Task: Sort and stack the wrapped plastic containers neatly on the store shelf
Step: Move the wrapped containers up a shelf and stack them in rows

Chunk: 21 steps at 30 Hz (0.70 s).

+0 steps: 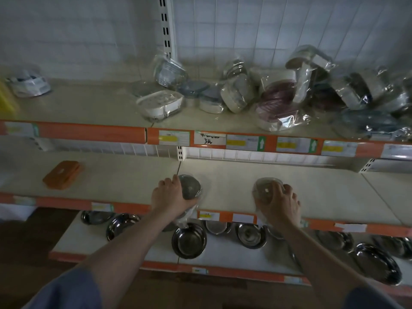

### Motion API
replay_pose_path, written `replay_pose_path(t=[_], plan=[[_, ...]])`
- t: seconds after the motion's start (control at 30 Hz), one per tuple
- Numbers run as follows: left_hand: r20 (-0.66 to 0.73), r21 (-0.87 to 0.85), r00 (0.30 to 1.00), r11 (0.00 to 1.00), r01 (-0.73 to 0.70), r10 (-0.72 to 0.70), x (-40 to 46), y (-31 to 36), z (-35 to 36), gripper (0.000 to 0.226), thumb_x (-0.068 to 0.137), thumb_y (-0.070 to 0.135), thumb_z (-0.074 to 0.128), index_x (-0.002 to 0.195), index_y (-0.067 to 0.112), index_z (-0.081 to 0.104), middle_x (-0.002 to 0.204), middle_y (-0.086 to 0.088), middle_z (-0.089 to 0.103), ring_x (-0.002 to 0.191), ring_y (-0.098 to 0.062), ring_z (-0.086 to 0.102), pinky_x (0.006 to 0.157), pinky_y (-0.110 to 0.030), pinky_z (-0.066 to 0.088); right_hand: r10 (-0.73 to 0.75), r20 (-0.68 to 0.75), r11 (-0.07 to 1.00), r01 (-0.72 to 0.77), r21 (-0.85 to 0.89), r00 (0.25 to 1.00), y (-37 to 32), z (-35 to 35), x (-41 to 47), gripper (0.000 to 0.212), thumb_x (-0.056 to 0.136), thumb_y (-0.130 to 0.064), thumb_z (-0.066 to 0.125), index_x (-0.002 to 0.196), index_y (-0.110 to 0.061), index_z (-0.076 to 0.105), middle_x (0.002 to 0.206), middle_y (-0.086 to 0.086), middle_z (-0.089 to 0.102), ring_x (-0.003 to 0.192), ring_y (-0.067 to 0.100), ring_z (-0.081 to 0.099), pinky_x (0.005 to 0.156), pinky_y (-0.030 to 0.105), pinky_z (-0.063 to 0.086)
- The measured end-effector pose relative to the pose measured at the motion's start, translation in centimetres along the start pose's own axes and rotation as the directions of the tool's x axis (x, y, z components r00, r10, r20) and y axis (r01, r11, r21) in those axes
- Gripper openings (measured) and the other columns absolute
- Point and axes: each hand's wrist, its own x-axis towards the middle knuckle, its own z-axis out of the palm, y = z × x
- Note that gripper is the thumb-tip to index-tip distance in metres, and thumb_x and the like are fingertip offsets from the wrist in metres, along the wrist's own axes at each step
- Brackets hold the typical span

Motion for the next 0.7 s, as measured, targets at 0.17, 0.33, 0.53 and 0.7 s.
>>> replay_pose_path(t=[0.17, 0.33, 0.53, 0.7], plan=[[0.036, -0.077, 0.999, 0.997, 0.026, -0.023, 3.5, -1.0, 1.9, 0.096, 0.070, 0.079, 0.053, 0.134, 0.010, 0.035, 0.127, -0.012, 0.050, 0.113, -0.027, 0.049, 0.084, -0.035, 0.045, 0.034, 0.027, 0.999, -0.034, -0.002, 0.999, -1.3, 3.6, 1.1, 0.060, 0.079, -0.060, 0.056, 0.124, -0.021, 0.047, 0.127, 0.012, 0.045, 0.108, 0.034, 0.047, 0.092, 0.041, 0.040], [0.065, -0.137, 0.994, 0.986, 0.093, -0.085, 6.7, -0.8, 4.9, 0.086, 0.071, 0.075, 0.057, 0.126, 0.011, 0.041, 0.124, -0.012, 0.052, 0.114, -0.029, 0.049, 0.085, -0.036, 0.043, 0.055, 0.058, 0.999, -0.055, -0.003, 0.997, -1.4, 7.1, 3.3, 0.061, 0.079, -0.059, 0.057, 0.125, -0.020, 0.046, 0.124, 0.012, 0.046, 0.108, 0.034, 0.048, 0.090, 0.040, 0.040], [0.045, -0.181, 0.988, 0.971, 0.156, -0.150, 11.4, 0.2, 10.8, 0.081, 0.071, 0.072, 0.060, 0.123, 0.012, 0.044, 0.123, -0.010, 0.052, 0.114, -0.029, 0.049, 0.084, -0.035, 0.042, -0.037, 0.071, 0.999, 0.036, 0.020, 0.997, -1.8, 13.7, 7.6, 0.062, 0.079, -0.056, 0.060, 0.128, -0.020, 0.046, 0.125, 0.012, 0.046, 0.109, 0.034, 0.047, 0.090, 0.039, 0.039], [-0.020, -0.165, 0.983, 0.970, 0.176, -0.181, 15.2, 0.7, 16.0, 0.082, 0.069, 0.072, 0.060, 0.123, 0.011, 0.046, 0.121, -0.012, 0.054, 0.110, -0.030, 0.051, 0.083, -0.035, 0.042, -0.131, 0.056, 0.990, 0.129, 0.050, 0.990, -2.4, 19.4, 11.2, 0.064, 0.079, -0.057, 0.059, 0.130, -0.020, 0.047, 0.126, 0.011, 0.046, 0.110, 0.033, 0.047, 0.090, 0.038, 0.038]])
